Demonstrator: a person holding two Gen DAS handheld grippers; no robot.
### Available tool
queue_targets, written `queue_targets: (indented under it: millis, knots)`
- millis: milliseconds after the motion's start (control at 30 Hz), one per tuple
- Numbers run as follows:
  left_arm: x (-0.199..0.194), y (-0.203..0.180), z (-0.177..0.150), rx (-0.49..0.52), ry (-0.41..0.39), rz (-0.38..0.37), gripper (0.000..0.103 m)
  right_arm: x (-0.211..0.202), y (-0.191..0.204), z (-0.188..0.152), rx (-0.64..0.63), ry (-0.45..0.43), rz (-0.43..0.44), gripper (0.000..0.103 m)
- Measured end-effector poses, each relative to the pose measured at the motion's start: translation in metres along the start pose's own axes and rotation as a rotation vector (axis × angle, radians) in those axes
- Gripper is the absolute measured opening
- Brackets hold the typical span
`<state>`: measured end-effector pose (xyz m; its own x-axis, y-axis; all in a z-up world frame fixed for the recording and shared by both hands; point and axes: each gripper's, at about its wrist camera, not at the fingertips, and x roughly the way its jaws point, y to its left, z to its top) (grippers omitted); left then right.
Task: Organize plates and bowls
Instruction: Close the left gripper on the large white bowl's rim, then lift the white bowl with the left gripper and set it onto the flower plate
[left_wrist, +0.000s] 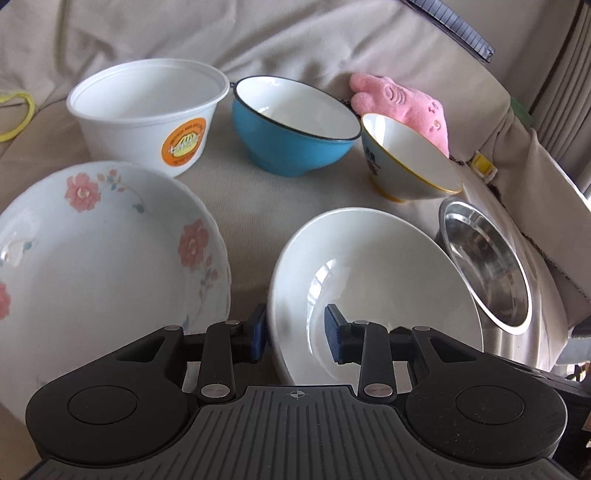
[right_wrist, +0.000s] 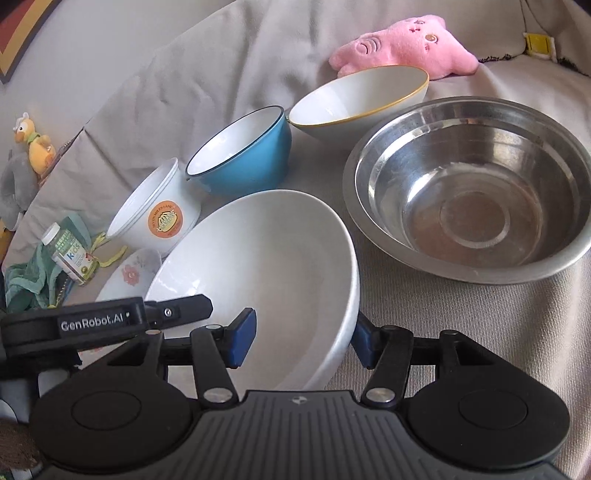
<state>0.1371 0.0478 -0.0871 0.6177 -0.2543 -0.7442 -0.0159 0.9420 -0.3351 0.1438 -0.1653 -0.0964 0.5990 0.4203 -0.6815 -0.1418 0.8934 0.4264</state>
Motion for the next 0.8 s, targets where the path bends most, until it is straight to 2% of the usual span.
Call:
queue_targets:
  millis: [167,367,500,667,800]
  knots:
    - [0.007,-0.004,-0.003,0.003,0.016,0.028,0.031,-0.004,-0.001,-0.006,-0.021,0.010,-0.005,0.053]
    - [0.017,-0.020,0.000,0.067,0.027,0.117,0.031,0.004,-0.002,-0.005,-0.021,0.020,-0.002,0.052]
    - [0.022,-0.034,-0.001,0.110,0.041,0.186,0.040,0.004,0.005,-0.005,-0.061,0.013,-0.028,0.052]
    - [0.004,-0.026,-0.003,0.080,-0.026,0.103,0.037,-0.004,0.014,-0.005,-0.121,-0.017,-0.064,0.052]
    - [-0.018,-0.026,-0.004,0.098,-0.102,0.110,0.037,-0.014,0.027,-0.003,-0.152,-0.046,-0.051,0.053]
